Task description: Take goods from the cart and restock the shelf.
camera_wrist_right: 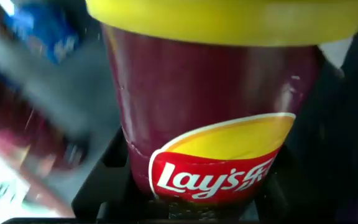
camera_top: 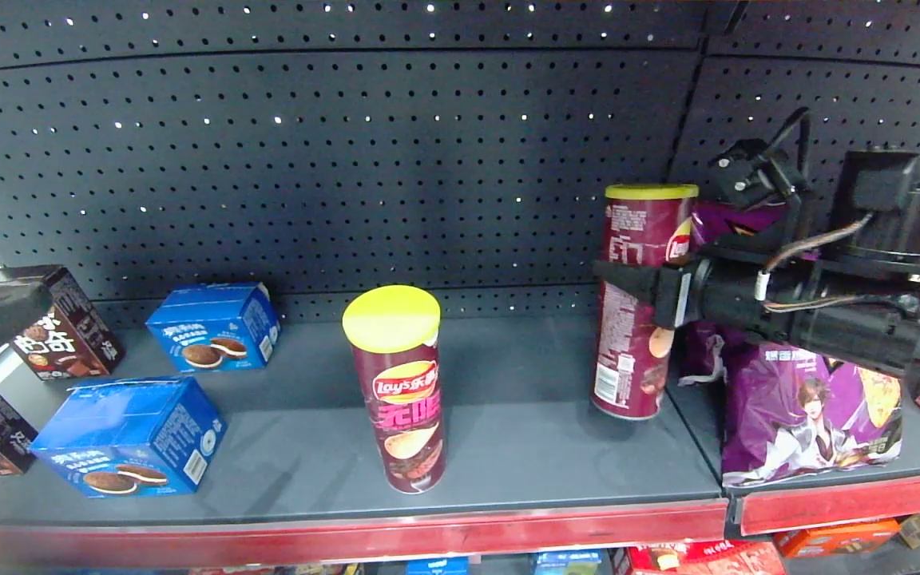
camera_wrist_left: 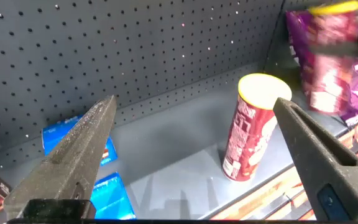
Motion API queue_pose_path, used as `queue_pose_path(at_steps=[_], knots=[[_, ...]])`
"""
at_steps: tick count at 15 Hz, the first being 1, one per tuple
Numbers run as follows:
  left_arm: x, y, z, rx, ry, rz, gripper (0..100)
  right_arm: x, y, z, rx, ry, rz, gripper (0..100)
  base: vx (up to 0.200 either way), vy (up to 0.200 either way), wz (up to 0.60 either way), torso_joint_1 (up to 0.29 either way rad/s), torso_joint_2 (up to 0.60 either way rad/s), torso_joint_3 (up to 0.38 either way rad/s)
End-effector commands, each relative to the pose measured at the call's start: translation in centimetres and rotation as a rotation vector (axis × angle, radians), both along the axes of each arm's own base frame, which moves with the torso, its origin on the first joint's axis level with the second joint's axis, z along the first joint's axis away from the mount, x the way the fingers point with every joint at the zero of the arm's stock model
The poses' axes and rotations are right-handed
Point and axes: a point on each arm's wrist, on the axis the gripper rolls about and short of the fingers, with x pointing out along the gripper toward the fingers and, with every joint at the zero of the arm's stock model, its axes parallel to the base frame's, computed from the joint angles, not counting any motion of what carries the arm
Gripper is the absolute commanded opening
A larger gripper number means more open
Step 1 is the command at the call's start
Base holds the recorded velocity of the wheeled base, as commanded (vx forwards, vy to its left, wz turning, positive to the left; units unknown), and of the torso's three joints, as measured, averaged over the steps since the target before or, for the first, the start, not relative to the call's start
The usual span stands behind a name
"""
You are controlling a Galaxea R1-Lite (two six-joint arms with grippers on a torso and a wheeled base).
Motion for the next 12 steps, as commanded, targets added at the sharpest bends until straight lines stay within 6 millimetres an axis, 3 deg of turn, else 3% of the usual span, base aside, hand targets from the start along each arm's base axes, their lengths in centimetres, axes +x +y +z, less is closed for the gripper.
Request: queue_pose_path(at_steps=[1, 4, 8, 12], knots=[[-0.2, 0.0, 0.1, -0.001, -0.012, 0.0, 100, 3.6, 3.0, -2.3, 0.01, -0.021, 0.011, 0, 0.0, 0.0, 0.0, 0.0, 0.0, 0.0], [-0.2, 0.0, 0.2, -0.001, -0.012, 0.0, 100, 5.6, 6.4, -2.7, 0.066, -0.11, -0.045, 0, 0.0, 0.0, 0.0, 0.0, 0.0, 0.0], [0.0, 0.0, 0.3, -0.001, -0.014, 0.0, 100, 7.5, 8.3, -4.8, 0.008, -0.137, -0.072, 0, 0.0, 0.0, 0.0, 0.0, 0.0, 0.0], [0.2, 0.0, 0.4, 0.0, -0.009, 0.0, 100, 9.2, 11.3, -6.9, -0.008, -0.191, -0.099, 0, 0.0, 0.0, 0.0, 0.0, 0.0, 0.0]])
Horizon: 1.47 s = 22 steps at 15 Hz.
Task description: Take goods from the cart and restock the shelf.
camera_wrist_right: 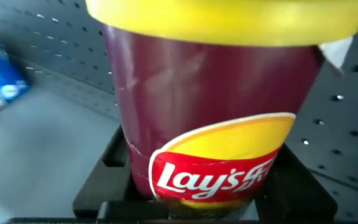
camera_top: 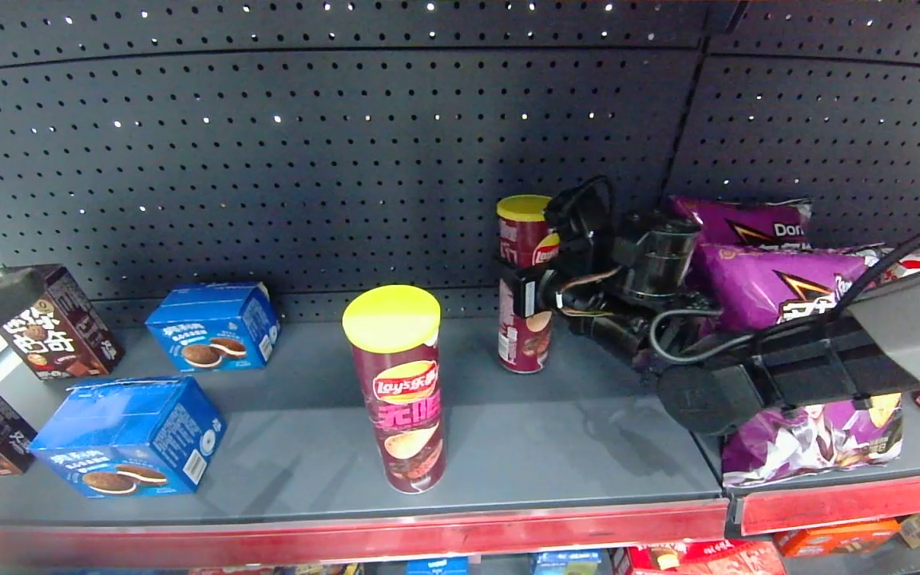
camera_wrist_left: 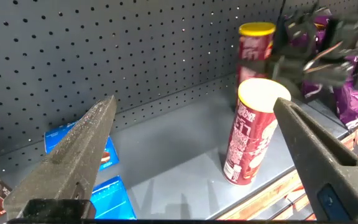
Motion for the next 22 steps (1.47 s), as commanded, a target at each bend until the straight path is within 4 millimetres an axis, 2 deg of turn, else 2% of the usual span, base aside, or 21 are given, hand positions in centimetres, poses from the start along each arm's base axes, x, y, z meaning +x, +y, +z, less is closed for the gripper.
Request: queue_pose_path(at_steps=[1, 8, 11, 22], knots=[[0.2, 0.0, -0.1, 0.001, 0.009, 0.0, 100, 1.2, 2.2, -2.0, -0.015, 0.002, 0.007, 0, 0.0, 0.0, 0.0, 0.0, 0.0, 0.0], [0.2, 0.0, -0.3, 0.001, 0.017, 0.0, 100, 1.9, 6.8, -1.9, 0.041, -0.043, -0.024, 0, 0.0, 0.0, 0.0, 0.0, 0.0, 0.0], [0.2, 0.0, -0.6, 0.002, 0.024, 0.0, 100, 0.8, 8.4, -1.8, 0.045, -0.037, -0.026, 0, 0.0, 0.0, 0.0, 0.0, 0.0, 0.0], [0.1, 0.0, -1.0, 0.002, 0.035, -0.004, 100, 0.5, 9.0, -1.8, 0.034, -0.045, -0.037, 0, 0.0, 0.0, 0.0, 0.0, 0.0, 0.0]])
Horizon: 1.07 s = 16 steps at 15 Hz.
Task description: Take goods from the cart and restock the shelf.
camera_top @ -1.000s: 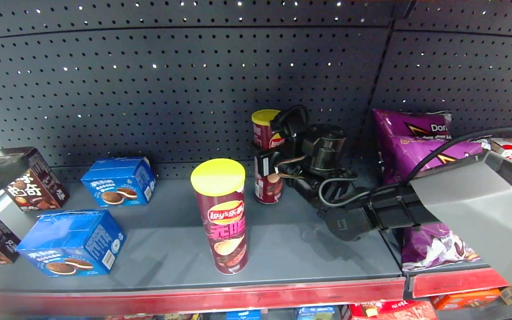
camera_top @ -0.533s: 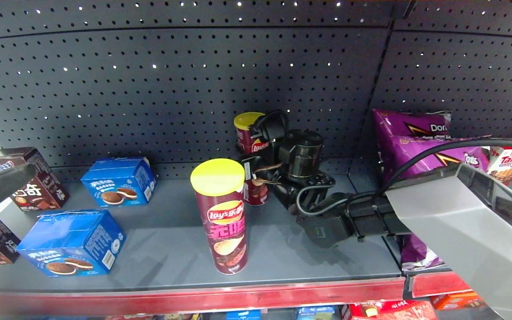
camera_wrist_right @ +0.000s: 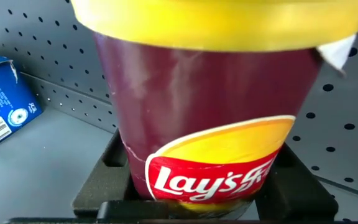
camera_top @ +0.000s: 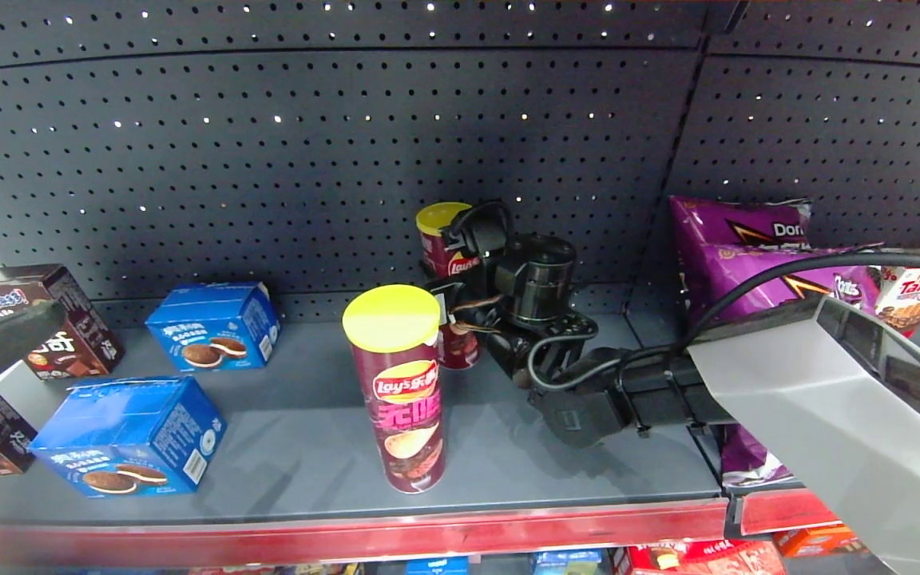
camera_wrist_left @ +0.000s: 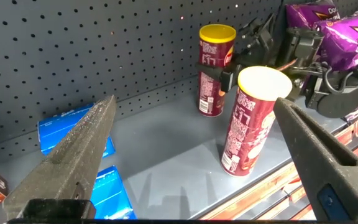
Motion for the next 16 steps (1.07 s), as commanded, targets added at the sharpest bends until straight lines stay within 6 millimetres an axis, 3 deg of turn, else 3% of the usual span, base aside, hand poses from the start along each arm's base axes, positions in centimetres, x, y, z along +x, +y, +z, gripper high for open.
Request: queue_pose_path(at_steps=[1, 16], knots=[[0.03, 0.0, 0.04, 0.0, -0.001, 0.0, 100, 0.13, 0.26, 0.33, 0.011, -0.015, -0.002, 0, 0.0, 0.0, 0.0, 0.0, 0.0, 0.0], [-0.01, -0.04, -0.43, 0.001, 0.011, -0.008, 100, 0.39, 0.61, 0.93, -0.002, -0.014, -0.046, 0, 0.0, 0.0, 0.0, 0.0, 0.0, 0.0]])
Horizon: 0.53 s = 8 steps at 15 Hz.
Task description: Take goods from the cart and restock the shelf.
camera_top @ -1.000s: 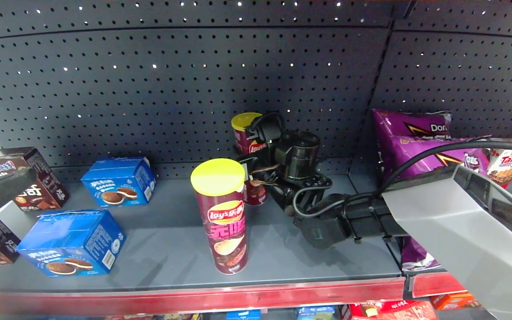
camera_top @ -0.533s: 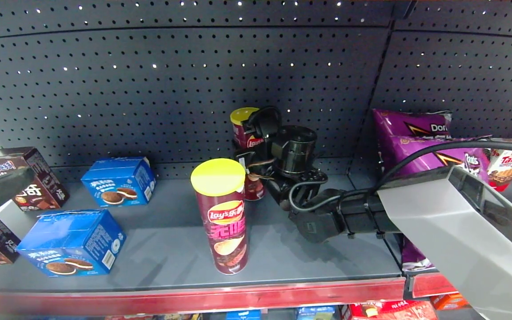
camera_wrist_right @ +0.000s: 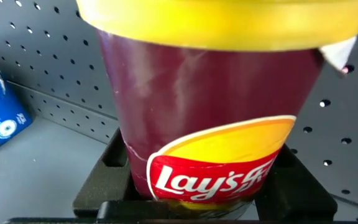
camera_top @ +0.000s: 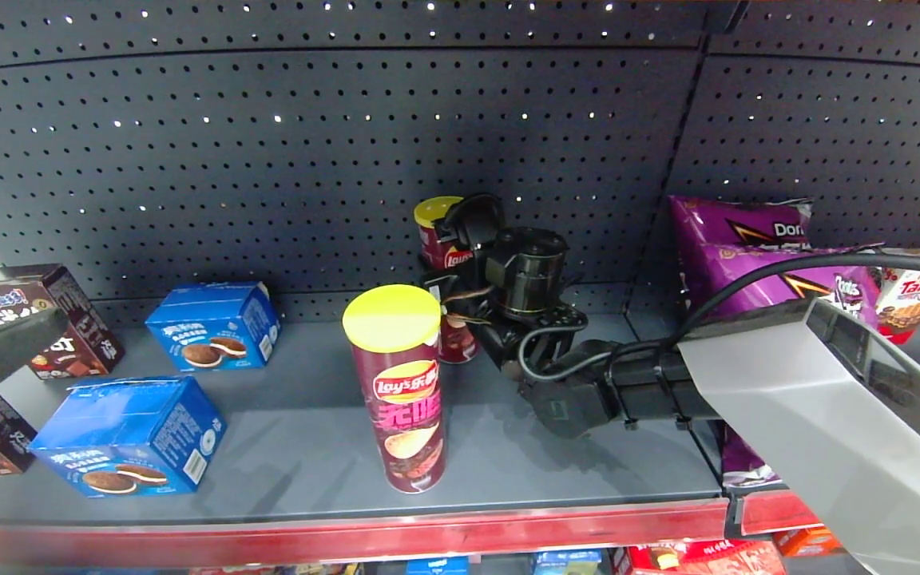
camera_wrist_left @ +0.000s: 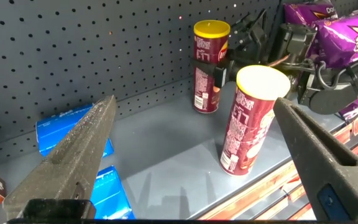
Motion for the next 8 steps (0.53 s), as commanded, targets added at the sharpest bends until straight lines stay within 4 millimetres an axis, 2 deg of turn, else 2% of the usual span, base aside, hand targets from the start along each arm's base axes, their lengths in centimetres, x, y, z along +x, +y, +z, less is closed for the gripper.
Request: queue_pose_path(at_steps=[1, 8], knots=[[-0.11, 0.0, -0.25, 0.0, 0.004, -0.001, 100, -0.1, -0.07, 0.21, -0.004, -0.003, -0.012, 0, 0.0, 0.0, 0.0, 0.0, 0.0, 0.0], [-0.14, 0.01, -0.34, 0.0, 0.007, -0.001, 100, -0.64, 0.56, -0.08, -0.014, 0.003, -0.036, 0, 0.0, 0.0, 0.0, 0.0, 0.0, 0.0]])
